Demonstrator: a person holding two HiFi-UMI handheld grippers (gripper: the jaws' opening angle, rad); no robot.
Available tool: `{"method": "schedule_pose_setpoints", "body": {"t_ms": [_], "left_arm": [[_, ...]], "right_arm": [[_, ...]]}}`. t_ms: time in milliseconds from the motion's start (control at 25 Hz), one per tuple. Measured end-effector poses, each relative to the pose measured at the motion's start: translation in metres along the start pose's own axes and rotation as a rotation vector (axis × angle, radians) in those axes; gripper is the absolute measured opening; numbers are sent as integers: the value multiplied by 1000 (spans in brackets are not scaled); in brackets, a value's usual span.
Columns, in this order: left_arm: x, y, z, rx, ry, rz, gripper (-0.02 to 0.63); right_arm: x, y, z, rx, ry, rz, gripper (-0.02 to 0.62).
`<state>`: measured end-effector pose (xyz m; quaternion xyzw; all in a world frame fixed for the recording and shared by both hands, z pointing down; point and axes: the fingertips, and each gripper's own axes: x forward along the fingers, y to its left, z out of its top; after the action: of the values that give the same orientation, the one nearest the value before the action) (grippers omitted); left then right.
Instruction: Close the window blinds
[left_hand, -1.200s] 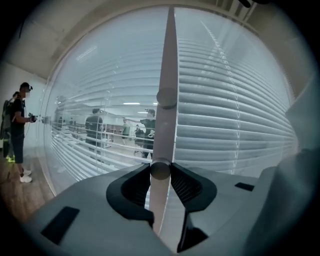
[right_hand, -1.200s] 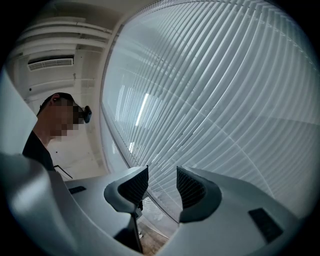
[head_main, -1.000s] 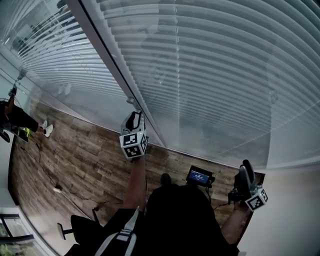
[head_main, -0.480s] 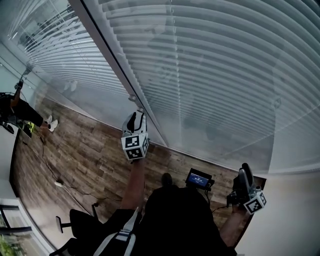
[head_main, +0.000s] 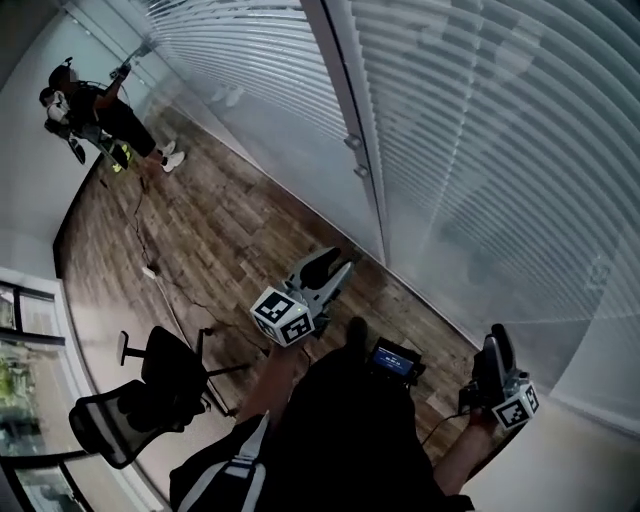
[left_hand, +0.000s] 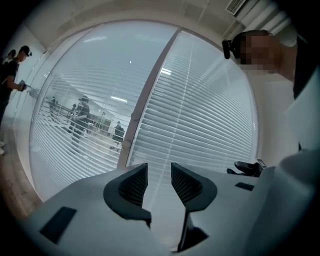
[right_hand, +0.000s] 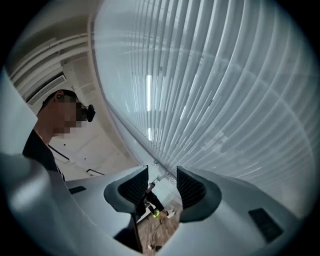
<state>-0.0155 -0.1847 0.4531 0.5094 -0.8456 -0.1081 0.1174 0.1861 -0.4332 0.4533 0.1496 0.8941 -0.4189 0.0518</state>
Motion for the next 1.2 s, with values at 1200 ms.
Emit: {"method": "schedule_pose_setpoints", "body": {"t_ms": [1200], "left_arm": [[-352, 275, 55, -93, -303, 31, 141]], "right_arm": [[308, 124, -277, -2, 172, -97, 181]]}}
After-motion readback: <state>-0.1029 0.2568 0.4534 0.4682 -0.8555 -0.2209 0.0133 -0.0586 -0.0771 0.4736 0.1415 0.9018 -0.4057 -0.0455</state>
